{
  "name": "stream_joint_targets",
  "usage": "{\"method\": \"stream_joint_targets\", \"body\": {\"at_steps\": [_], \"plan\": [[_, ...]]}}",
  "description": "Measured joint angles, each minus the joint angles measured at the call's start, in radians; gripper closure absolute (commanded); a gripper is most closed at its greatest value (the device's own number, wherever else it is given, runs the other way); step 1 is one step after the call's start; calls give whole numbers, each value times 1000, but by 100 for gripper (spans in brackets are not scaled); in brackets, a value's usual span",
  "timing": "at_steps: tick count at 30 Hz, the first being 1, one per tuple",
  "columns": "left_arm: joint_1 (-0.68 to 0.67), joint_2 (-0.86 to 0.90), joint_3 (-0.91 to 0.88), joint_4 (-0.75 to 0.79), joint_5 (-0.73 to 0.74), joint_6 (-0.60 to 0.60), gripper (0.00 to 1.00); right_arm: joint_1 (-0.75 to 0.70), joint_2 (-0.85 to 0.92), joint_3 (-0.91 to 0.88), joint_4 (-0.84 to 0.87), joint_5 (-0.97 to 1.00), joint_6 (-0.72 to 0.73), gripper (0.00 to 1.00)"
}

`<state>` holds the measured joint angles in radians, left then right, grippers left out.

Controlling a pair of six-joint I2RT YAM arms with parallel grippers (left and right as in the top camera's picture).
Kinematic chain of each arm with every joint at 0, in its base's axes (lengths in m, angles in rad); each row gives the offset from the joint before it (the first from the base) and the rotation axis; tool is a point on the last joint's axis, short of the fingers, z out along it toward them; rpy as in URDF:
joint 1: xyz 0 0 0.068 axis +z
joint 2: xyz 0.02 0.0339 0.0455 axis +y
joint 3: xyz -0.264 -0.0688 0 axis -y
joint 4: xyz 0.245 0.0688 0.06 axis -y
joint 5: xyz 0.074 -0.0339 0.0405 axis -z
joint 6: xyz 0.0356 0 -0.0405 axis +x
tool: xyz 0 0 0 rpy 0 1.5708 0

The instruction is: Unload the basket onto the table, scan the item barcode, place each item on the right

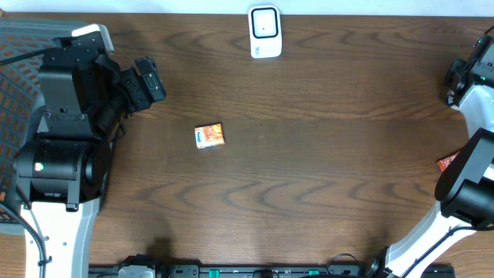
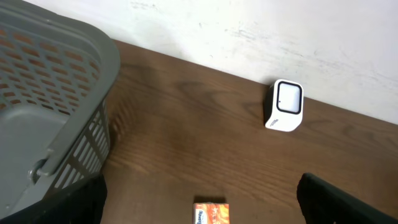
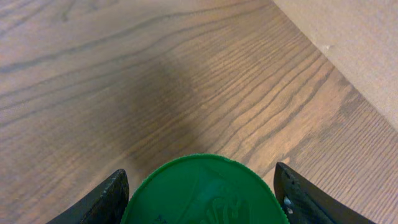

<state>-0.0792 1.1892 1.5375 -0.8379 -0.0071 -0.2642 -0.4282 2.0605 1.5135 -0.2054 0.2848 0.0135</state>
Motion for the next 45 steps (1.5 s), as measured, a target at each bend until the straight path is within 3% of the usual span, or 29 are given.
{"method": "stream_joint_targets", "body": {"at_steps": [6, 13, 23, 36, 45], "plan": [[0, 0, 0, 0, 0, 0, 2, -26, 0, -124, 138, -1, 5, 51], [0, 0, 0, 0, 0, 0, 2, -48, -1, -221, 312, 4, 61, 32], [0, 0, 0, 0, 0, 0, 2, -48, -41, -248, 258, -5, 90, 2], [0, 0, 0, 0, 0, 0, 2, -48, -476, -248, -72, -79, 169, 1], [0, 0, 0, 0, 0, 0, 2, -11, -560, -247, -290, -309, 299, 1]]}}
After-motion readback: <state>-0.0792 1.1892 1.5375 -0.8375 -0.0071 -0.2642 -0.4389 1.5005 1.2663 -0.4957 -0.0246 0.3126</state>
